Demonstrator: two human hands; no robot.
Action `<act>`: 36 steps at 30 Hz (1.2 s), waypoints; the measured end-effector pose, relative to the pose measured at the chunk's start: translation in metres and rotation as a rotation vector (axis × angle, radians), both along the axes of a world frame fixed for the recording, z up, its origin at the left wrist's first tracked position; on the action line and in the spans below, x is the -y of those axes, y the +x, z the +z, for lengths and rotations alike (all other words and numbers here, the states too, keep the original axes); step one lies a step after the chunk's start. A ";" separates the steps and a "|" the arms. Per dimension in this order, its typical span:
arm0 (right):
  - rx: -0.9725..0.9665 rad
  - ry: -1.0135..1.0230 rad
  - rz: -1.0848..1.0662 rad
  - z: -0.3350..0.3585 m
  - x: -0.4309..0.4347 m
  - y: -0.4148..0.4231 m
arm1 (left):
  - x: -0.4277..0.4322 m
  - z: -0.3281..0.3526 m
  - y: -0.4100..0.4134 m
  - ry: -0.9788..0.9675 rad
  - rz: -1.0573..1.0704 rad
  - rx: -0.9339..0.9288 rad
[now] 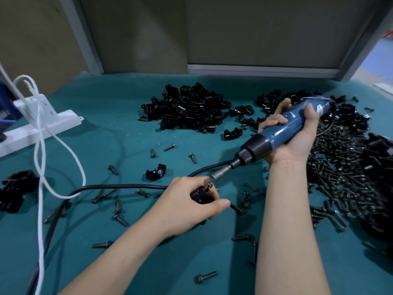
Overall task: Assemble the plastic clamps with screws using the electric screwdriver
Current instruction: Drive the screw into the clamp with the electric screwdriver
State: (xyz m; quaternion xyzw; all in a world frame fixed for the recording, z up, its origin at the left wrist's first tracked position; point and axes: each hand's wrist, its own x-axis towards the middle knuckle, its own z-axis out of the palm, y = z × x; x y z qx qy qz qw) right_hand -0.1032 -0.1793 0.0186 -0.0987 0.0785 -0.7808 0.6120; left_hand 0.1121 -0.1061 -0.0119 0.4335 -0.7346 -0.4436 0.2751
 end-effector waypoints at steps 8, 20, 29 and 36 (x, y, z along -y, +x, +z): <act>-0.037 -0.006 0.021 0.002 0.000 0.006 | -0.001 0.001 -0.002 0.053 0.047 -0.070; -0.055 0.001 0.030 0.005 -0.002 0.009 | -0.003 -0.001 -0.005 0.170 0.035 -0.086; -0.059 -0.051 0.027 0.009 -0.002 0.010 | -0.003 -0.003 -0.005 0.146 0.015 -0.036; -0.104 -0.003 0.021 0.008 -0.001 0.013 | -0.001 -0.006 -0.003 -0.017 0.075 0.108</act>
